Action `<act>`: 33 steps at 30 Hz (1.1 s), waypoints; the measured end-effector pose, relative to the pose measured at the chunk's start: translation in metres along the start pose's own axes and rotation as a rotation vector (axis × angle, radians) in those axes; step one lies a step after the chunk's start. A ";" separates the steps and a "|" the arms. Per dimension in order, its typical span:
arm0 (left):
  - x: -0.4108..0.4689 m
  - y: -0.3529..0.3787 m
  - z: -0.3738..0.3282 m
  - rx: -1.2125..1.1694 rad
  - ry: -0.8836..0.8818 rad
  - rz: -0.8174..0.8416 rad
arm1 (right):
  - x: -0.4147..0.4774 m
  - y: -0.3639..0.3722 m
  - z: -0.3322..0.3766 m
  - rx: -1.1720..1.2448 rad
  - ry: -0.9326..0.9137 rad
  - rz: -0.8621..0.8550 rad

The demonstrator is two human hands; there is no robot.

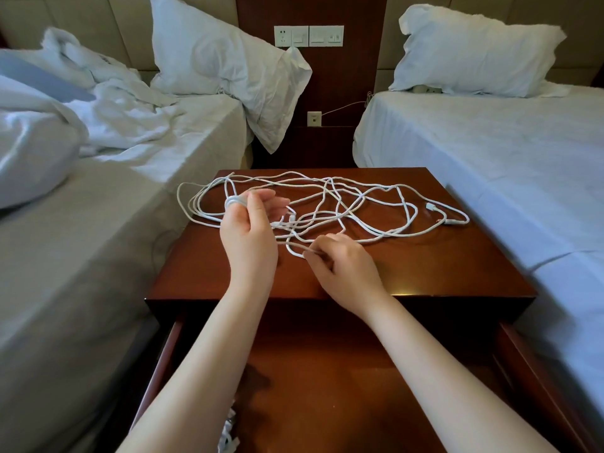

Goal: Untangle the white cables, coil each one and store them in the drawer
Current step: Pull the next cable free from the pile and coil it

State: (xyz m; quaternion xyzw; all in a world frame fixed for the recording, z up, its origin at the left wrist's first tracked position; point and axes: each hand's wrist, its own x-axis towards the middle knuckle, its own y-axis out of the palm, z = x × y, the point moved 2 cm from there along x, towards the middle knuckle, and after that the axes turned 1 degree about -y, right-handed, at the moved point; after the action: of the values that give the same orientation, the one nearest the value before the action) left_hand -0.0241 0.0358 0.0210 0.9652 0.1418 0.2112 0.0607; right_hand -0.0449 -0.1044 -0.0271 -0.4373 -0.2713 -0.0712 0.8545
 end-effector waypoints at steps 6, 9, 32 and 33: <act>-0.003 0.006 0.006 0.376 0.068 0.088 | 0.005 -0.013 -0.008 -0.258 -0.060 -0.259; -0.002 0.013 0.011 0.530 0.014 0.228 | 0.004 -0.019 -0.012 -0.282 -0.046 -0.367; -0.025 0.014 -0.012 -0.251 -0.604 1.413 | 0.008 -0.044 -0.025 0.014 0.096 -0.408; -0.025 0.013 -0.014 -0.305 -0.613 1.442 | 0.010 -0.042 -0.022 0.036 0.114 -0.392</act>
State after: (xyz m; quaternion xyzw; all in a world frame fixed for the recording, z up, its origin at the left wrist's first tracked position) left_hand -0.0486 0.0163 0.0261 0.8153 -0.5708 -0.0593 0.0767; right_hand -0.0429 -0.1457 -0.0023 -0.3559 -0.3035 -0.2560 0.8460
